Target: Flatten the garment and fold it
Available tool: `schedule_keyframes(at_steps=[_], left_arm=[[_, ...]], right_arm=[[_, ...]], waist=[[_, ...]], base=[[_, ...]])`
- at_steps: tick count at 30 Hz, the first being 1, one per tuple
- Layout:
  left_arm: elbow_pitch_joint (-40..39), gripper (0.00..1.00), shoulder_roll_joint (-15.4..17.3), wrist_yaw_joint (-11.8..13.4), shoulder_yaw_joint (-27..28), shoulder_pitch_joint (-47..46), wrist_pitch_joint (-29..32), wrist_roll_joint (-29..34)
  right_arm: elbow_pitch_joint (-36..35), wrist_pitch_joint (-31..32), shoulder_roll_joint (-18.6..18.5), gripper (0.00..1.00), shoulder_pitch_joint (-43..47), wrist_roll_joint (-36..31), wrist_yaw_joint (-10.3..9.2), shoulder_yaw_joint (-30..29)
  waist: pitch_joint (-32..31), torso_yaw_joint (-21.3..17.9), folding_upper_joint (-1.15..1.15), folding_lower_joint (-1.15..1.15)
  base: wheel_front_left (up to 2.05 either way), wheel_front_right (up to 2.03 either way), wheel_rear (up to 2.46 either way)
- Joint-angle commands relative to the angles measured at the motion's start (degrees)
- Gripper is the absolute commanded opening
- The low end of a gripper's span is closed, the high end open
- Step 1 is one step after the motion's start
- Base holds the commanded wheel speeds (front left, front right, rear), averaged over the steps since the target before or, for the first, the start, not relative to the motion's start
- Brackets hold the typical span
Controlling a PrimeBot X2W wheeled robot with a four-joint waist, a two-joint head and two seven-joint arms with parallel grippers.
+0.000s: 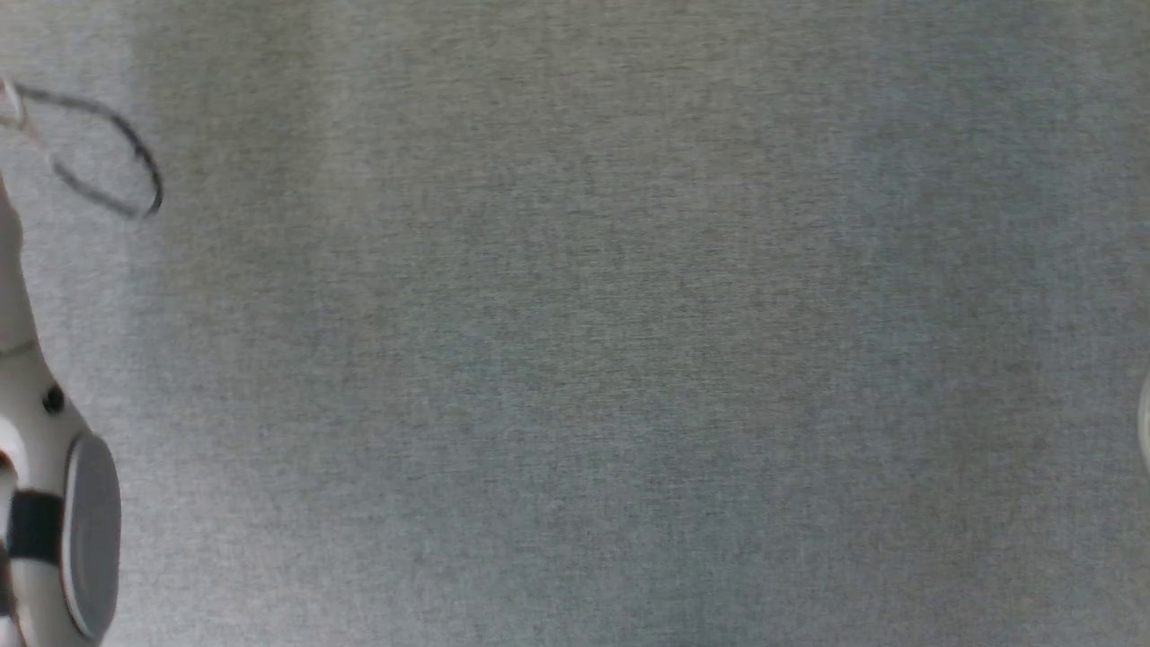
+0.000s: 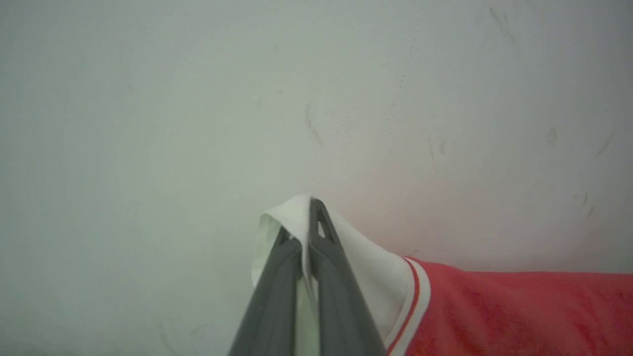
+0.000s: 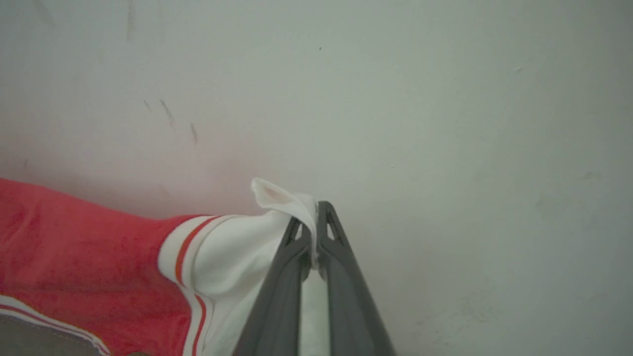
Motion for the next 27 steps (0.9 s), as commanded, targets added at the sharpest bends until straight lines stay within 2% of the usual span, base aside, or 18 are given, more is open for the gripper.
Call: schedule_keyframes(at_steps=[1, 7, 14, 21, 27], left_arm=[[-1.07, 0.00, 0.50, -0.52, 0.37, 1.69, -0.48, -0.58], [-7.55, 0.00, -0.25, 0.00, 2.73, 11.31, 2.42, -4.66], [-20.10, 0.00, -1.29, 2.25, 4.66, 30.90, 10.18, -8.65], [-32.92, 0.00, -3.50, 5.49, 7.22, 51.90, 15.29, -11.61], [-36.38, 0.00, -5.66, 6.03, 7.19, 66.49, 18.44, -13.81]], right_arm=[[-0.65, -0.51, -0.50, 0.00, 1.58, 1.30, -0.05, 0.84], [-7.78, -0.69, -2.48, 0.00, 10.61, 8.27, -0.05, 3.87], [-23.15, 3.05, -3.72, 0.00, 31.59, 15.42, -0.05, 1.26], [-38.39, 7.09, 0.53, 0.00, 53.63, 18.82, -0.05, -5.45], [-44.14, 8.24, 3.50, 0.00, 68.22, 20.87, -0.05, -8.50]], waist=[[-0.49, 0.50, 0.00, -0.01], [-4.60, 0.27, 0.00, -0.01], [-11.25, -1.24, 0.00, -0.01], [-16.57, -1.66, 0.00, -0.01], [-21.17, -1.35, 0.00, -0.01]], base=[[0.00, 0.00, 0.00], [0.00, 0.00, 0.00], [0.00, 0.00, 0.00], [0.00, 0.00, 0.00], [0.00, 0.00, 0.00]])
